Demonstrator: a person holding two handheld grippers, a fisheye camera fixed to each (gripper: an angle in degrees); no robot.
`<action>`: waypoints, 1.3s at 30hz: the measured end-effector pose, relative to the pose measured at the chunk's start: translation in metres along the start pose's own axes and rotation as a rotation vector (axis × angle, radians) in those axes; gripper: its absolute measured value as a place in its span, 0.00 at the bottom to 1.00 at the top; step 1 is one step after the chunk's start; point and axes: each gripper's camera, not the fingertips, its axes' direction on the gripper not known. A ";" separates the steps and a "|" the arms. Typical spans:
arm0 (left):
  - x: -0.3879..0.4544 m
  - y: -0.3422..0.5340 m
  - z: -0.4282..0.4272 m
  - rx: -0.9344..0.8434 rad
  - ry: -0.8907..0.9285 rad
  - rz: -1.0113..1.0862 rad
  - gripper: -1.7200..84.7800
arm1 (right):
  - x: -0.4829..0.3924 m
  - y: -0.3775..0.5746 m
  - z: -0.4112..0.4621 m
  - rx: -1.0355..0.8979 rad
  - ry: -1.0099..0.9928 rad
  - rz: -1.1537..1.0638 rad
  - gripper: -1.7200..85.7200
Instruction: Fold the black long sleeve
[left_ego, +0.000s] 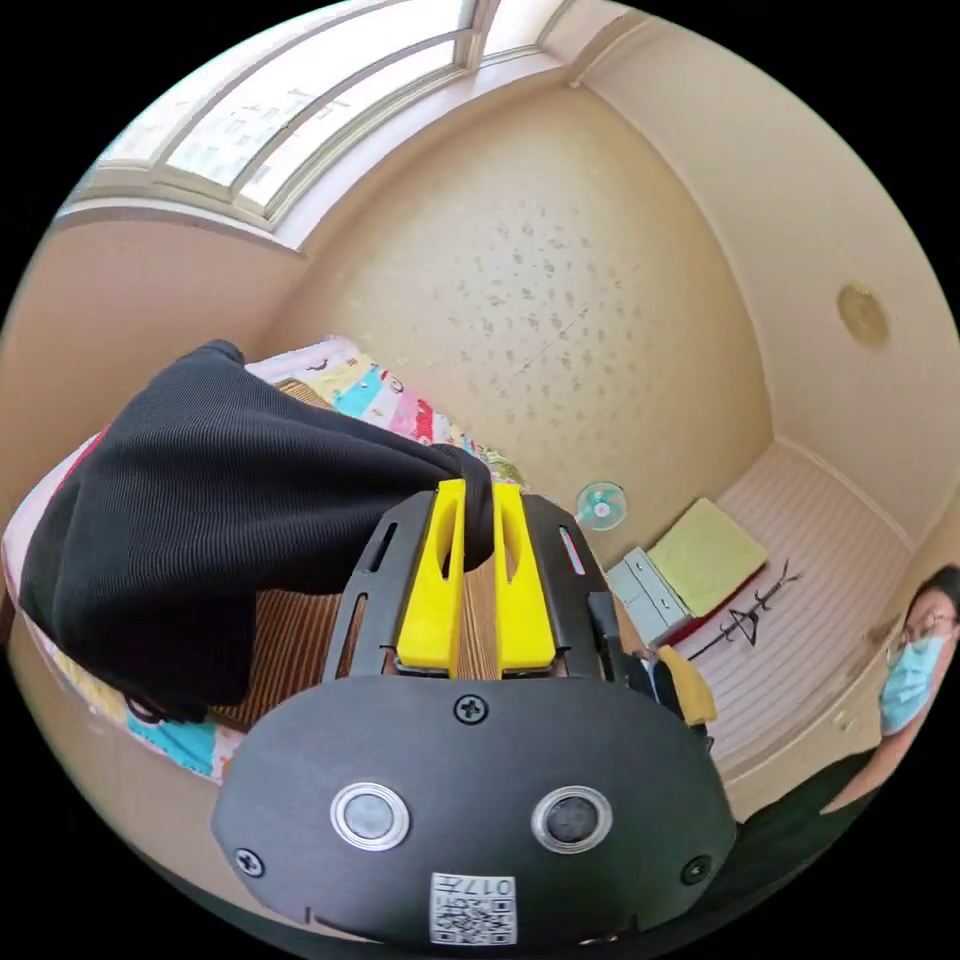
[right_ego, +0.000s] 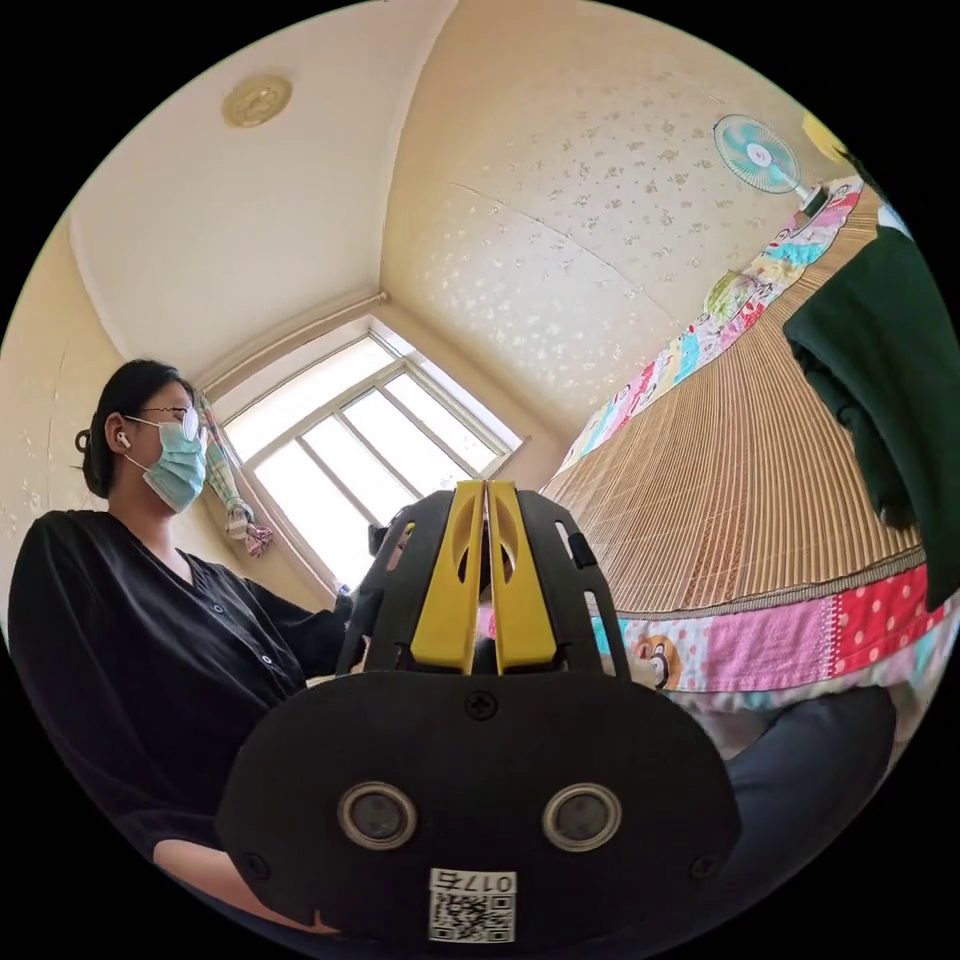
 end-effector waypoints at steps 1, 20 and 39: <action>0.022 0.014 0.014 -0.030 0.086 0.086 0.08 | -0.001 -0.005 -0.006 0.047 0.011 -0.007 0.03; 0.097 0.279 0.099 -0.693 0.138 0.265 0.08 | 0.123 -0.019 0.132 -0.491 0.001 0.392 0.13; -0.032 0.265 0.109 -0.447 0.222 -0.380 0.25 | 0.058 0.067 0.239 -0.692 -0.294 0.189 0.05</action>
